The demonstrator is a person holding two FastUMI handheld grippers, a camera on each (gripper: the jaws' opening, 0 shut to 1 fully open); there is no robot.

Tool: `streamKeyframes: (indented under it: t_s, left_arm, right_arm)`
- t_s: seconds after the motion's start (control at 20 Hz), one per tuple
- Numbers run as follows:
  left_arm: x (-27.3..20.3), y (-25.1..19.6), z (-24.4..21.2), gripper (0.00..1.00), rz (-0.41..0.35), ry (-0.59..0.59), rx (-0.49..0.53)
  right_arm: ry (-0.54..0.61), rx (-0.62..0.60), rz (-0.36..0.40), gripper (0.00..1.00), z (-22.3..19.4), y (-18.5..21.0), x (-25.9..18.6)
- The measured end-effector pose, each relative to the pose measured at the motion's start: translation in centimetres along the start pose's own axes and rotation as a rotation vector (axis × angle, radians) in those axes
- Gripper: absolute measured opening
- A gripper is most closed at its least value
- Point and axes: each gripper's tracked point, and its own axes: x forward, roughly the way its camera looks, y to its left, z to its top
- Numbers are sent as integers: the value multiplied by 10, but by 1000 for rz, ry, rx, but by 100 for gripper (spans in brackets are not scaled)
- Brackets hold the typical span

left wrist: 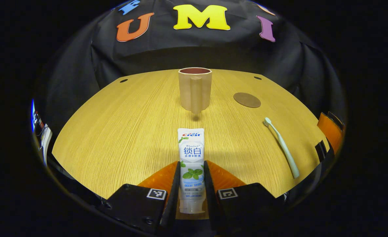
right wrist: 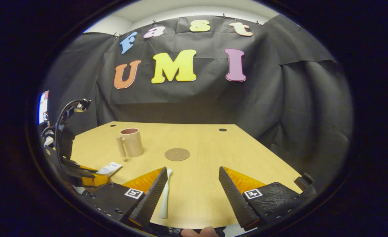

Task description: Put the toothbrush and toothpaste on the desktop into the cup, then pick up the cup and place it on the coaster on the desktop.

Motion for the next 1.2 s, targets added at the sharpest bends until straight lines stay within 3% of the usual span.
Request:
streamKeyframes:
  t_s: [0.05, 0.1, 0.25, 0.3, 0.75, 0.95, 1.05, 1.15, 1.2]
  left_arm:
    - [-1, -1, 0, 47, -12, -1, -10]
    - [-2, -3, 1, 42, -21, -6, -21]
    - [-12, -1, 11, 46, -32, -45, -37]
    - [-15, 0, 15, 41, -32, -60, -38]
    - [-50, 6, 63, 41, -23, -224, -23]
    - [-55, 8, 73, 41, -7, -254, 7]
    - [-52, 7, 75, 41, -13, -256, 0]
    - [-51, 8, 79, 41, -18, -261, -16]
    - [-50, 9, 81, 41, -19, -264, -23]
  right_arm:
    - [15, 2, 16, 95, -4, 5, 1]
    - [31, 5, 28, 95, -6, 10, 4]
    - [82, 4, 46, 94, -19, 21, 13]
    - [108, 2, 53, 95, -25, 24, 16]
    - [284, -45, 67, 94, -71, 50, 55]
    - [335, -60, 51, 72, -80, 52, 69]
    - [355, -9, 92, 54, -82, 61, 68]
    - [358, 3, 114, 27, -84, 63, 69]
    - [355, 7, 118, 8, -85, 62, 68]
